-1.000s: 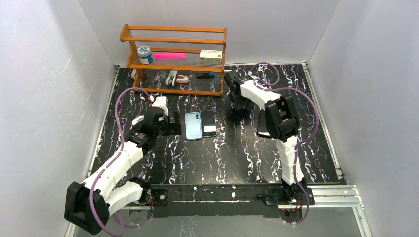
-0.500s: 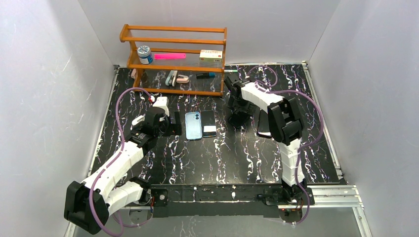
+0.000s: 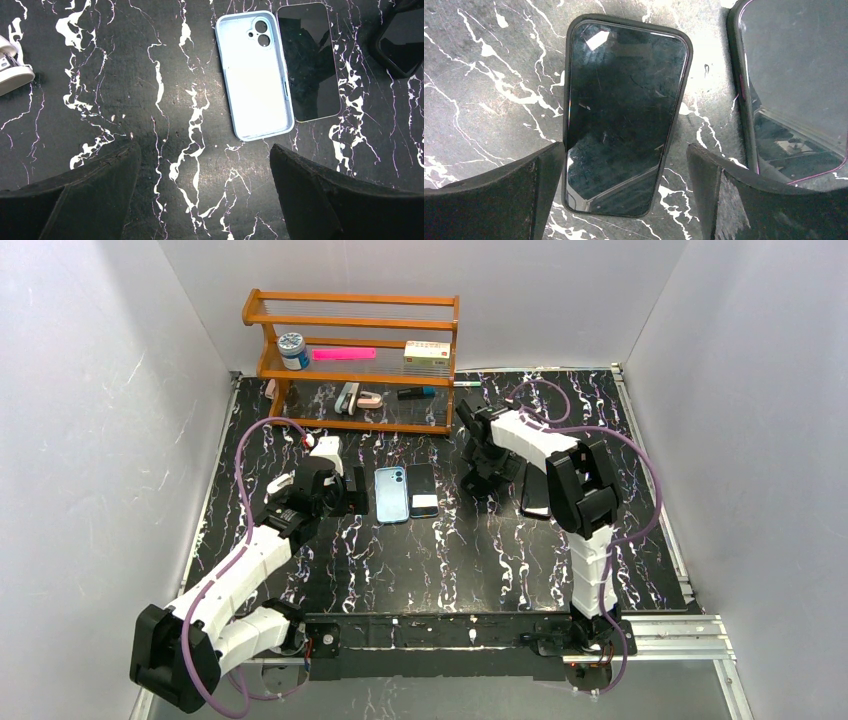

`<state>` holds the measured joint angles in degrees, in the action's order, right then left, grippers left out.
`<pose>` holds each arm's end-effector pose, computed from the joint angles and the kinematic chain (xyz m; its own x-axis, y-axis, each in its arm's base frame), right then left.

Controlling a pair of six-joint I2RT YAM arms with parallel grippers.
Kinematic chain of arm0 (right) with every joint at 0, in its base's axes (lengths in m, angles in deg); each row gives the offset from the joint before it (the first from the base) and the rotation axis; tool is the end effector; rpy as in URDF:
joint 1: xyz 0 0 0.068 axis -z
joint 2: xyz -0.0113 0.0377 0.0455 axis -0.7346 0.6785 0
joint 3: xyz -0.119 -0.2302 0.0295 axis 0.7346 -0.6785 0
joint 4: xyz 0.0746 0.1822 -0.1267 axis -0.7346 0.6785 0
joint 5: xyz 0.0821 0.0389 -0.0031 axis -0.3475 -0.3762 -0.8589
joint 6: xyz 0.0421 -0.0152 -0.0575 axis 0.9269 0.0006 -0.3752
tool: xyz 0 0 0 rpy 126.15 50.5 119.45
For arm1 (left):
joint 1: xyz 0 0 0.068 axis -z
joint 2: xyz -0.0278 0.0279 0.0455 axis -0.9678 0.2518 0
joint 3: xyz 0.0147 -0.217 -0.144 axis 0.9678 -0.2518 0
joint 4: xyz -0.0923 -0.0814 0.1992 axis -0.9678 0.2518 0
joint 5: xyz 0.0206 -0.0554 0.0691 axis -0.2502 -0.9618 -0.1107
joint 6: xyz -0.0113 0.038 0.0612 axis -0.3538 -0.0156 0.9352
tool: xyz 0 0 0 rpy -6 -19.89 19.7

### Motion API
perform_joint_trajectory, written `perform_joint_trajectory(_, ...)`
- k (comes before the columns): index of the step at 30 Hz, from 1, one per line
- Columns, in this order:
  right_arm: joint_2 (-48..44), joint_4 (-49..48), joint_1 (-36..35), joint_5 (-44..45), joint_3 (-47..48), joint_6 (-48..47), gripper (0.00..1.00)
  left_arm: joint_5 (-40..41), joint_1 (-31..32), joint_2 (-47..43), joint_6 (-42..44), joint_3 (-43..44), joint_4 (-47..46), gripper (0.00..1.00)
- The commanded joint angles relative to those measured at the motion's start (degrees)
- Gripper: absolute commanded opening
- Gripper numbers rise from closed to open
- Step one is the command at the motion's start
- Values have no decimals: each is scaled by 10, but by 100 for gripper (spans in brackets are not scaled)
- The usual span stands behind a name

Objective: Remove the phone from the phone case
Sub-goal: Pick up the phone at the center of the board.

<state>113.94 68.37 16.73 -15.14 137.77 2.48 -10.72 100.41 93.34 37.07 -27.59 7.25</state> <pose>0.3593 0.1793 0.1651 -0.7350 0.4398 -0.5161 0.5247 0.8510 -0.0221 0.2083 -0.0866 0.2423 -0.5473 -0.0922 -0.8318 0.1282 0.9730 -0.1922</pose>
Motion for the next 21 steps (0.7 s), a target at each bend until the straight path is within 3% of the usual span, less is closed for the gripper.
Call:
perform_joint_trajectory(1, -20, -5, -4, -21, -34, 25, 99, 14, 4, -3, 5, -4, -2, 98)
perform_joint_trajectory(8, -1, -13, -4, -50, -58, 36, 99, 14, 5, -5, 5, -4, -2, 98)
perform_joint_trajectory(11, 4, -26, -4, -65, -63, 17, 94, 13, 5, -4, 4, -4, -2, 98)
perform_joint_trajectory(14, 13, -41, -4, -79, -70, -18, 83, 9, 5, -3, 5, -3, -2, 98)
perform_joint_trajectory(21, -51, -92, -4, -86, -138, -90, 39, -10, 5, -5, -8, -1, 9, 98)
